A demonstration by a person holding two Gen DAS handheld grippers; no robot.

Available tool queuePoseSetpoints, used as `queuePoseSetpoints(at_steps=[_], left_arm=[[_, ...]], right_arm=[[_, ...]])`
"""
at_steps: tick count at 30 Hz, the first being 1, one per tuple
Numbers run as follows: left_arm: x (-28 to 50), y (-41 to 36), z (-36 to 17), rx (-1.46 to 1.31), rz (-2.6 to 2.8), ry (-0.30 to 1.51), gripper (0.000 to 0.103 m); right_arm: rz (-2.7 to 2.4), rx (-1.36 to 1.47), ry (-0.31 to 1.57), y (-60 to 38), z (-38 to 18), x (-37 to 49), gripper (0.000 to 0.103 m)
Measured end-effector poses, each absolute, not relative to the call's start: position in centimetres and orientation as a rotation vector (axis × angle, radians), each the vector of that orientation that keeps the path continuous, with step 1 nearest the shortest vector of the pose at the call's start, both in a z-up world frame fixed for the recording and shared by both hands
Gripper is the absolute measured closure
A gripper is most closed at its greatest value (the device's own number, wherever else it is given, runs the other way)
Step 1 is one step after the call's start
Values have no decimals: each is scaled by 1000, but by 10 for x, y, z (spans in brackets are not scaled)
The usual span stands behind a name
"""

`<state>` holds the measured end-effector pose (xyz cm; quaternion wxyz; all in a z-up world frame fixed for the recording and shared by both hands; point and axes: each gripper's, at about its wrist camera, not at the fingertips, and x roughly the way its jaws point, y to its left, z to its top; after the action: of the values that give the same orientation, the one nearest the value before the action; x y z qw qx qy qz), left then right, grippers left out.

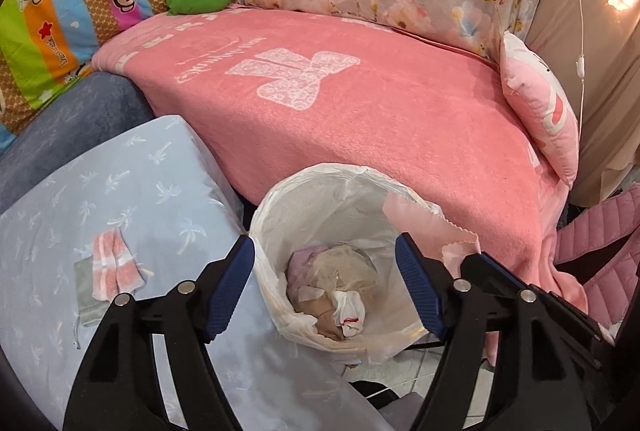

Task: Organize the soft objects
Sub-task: 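Carry the tan pad and pink cloth over the wastebasket and open both tools, then move both tools back over the grey pouch and pink-white socks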

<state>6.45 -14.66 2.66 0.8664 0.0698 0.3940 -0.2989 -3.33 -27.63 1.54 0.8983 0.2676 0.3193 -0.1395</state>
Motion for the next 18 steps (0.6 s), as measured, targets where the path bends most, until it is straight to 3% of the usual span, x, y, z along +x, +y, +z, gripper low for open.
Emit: queuePoseSetpoints(at_steps=[6,11,14,18], left_arm=[[69,-134,23,143,-581,830,33],[73,-122,19,129,-545,835,28],[75,-114,17,119,-527,839,27],[79,-104,14,100,-509,854,27]], right_arm=[[-272,538,667,-273,16,-22,101],[-273,527,662,-266,18,-13,93],[-270,522,662,-262,19,-10,81],[-257,512,676,-254,19,-5,80]])
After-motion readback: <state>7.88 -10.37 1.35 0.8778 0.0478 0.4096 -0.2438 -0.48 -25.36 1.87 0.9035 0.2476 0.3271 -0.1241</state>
